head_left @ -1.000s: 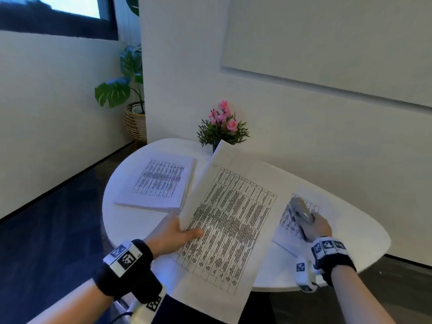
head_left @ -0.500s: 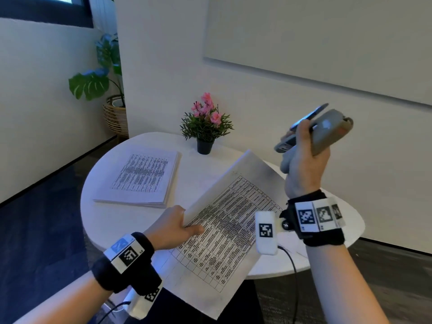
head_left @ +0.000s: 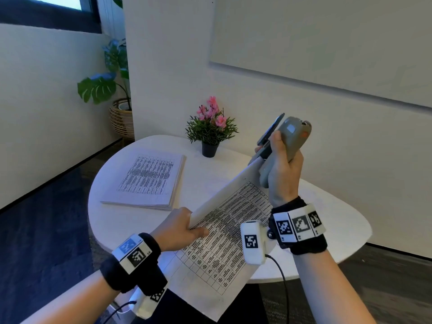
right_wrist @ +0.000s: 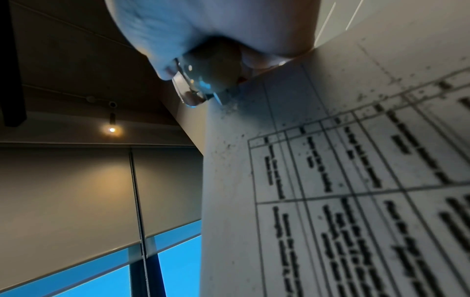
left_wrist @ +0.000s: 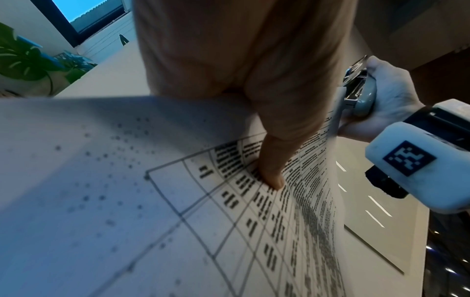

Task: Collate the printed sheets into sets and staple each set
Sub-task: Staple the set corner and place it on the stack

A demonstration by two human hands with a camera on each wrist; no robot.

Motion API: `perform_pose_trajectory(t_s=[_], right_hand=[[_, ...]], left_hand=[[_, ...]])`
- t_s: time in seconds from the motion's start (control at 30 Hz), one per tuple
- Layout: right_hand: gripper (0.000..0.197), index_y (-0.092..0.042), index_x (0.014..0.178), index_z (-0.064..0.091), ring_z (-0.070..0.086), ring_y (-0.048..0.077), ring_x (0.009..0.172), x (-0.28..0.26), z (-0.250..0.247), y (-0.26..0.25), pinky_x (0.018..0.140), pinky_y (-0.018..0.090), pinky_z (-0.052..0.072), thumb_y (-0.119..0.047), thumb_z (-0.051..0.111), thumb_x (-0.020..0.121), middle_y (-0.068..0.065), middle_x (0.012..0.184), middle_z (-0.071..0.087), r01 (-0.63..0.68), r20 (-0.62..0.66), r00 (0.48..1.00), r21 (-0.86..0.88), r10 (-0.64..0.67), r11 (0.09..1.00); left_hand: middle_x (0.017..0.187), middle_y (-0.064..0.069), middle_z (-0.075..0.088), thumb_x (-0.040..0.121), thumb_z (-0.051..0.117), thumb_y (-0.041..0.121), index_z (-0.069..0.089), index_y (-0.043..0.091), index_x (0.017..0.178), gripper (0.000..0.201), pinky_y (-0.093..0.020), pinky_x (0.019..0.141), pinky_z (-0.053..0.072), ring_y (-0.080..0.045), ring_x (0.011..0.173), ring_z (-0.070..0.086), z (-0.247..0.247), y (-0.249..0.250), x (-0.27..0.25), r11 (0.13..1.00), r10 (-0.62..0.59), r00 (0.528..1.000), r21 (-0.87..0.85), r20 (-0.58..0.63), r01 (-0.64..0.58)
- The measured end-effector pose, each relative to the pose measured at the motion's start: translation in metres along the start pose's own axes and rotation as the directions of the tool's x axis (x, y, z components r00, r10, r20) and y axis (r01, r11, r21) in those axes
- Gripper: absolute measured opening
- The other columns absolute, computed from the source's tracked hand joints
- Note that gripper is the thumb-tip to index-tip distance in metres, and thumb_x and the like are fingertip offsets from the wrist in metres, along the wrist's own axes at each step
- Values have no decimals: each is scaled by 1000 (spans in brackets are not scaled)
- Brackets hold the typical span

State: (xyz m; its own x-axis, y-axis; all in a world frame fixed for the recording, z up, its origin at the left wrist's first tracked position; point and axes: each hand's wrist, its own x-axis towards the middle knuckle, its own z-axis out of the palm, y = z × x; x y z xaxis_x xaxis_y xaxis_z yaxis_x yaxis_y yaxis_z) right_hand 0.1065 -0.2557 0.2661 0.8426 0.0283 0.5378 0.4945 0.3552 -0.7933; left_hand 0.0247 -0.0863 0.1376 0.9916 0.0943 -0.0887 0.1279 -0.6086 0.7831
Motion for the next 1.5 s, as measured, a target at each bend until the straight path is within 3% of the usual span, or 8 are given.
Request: perform_pose_trajectory(t_s=[0.33, 0.53, 0.9, 1.03, 1.13, 1.2, 1.33, 1.5], right_hand=[[36, -16, 61, 55, 46, 8, 37, 4, 4, 23, 44, 20, 40, -48, 62, 77, -8, 40, 50, -11, -125, 992, -124, -4, 992], [18, -19, 94, 56, 54, 5, 67, 29, -20, 48, 62, 20, 45, -32, 65, 87, -7, 77, 59, -240, -138, 969, -331, 204, 913], [29, -3, 68, 45, 35, 15, 48, 22, -144, 154, 49, 27, 35, -16, 52, 93, 5, 55, 40, -451, -383, 659, -890, 647, -68], [38, -17, 51, 53, 46, 19, 56, 17, -140, 167, 66, 37, 44, -35, 52, 85, 7, 56, 52, -431, -400, 699, -897, 593, -98], [53, -20, 118, 63, 54, 29, 115, 13, -109, 167, 104, 47, 36, -60, 44, 89, 10, 126, 60, -266, -178, 810, -961, 559, 80], [74, -20, 131, 52, 50, 25, 121, -4, -74, 161, 103, 45, 38, -75, 34, 84, 3, 133, 54, -370, 53, 672, -839, 738, 398], [48, -20, 133, 43, 57, 22, 111, -40, -16, 160, 87, 42, 51, -47, 50, 94, 0, 124, 56, -634, 290, 308, -648, 906, 423], [38, -2, 136, 42, 49, 19, 114, -25, 18, 190, 98, 30, 39, -14, 44, 100, 4, 132, 49, -439, 231, 647, -667, 727, 602]], left_hand=[[55, 3, 48, 82, 73, 34, 50, 15, 67, 34, -16, 40, 34, -4, 35, 42, 7, -6, 3, 999, -18, 1000, 50, 12, 18], [54, 0, 46, 82, 72, 35, 49, 10, 68, 37, -20, 41, 33, -10, 40, 42, -3, -21, 11, 998, -42, 998, 54, -35, 44], [49, 3, 47, 82, 74, 29, 49, 14, 59, 37, -18, 41, 32, -10, 40, 43, -52, -62, 9, 978, -203, 933, -99, -298, 181], [50, 3, 48, 81, 75, 28, 51, 12, 60, 35, -20, 44, 34, -11, 44, 45, -52, -64, 9, 972, -214, 914, -169, -344, 163], [63, -10, 64, 79, 76, 29, 67, 5, 79, 26, -26, 53, 46, -18, 54, 56, -53, -67, 12, 948, -224, 906, -297, -358, 117], [77, -16, 71, 79, 76, 29, 70, 8, 87, 23, -35, 62, 52, -24, 64, 62, -52, -68, 15, 927, -231, 901, -366, -368, 88], [90, -9, 73, 79, 75, 25, 67, 17, 89, 15, -42, 79, 57, -24, 83, 68, -58, -74, 20, 864, -294, 855, -502, -427, 46], [95, -2, 72, 88, 66, 30, 68, 17, 96, 15, -40, 83, 55, -18, 86, 69, -80, -117, 15, 857, -364, 769, -511, -526, 57]])
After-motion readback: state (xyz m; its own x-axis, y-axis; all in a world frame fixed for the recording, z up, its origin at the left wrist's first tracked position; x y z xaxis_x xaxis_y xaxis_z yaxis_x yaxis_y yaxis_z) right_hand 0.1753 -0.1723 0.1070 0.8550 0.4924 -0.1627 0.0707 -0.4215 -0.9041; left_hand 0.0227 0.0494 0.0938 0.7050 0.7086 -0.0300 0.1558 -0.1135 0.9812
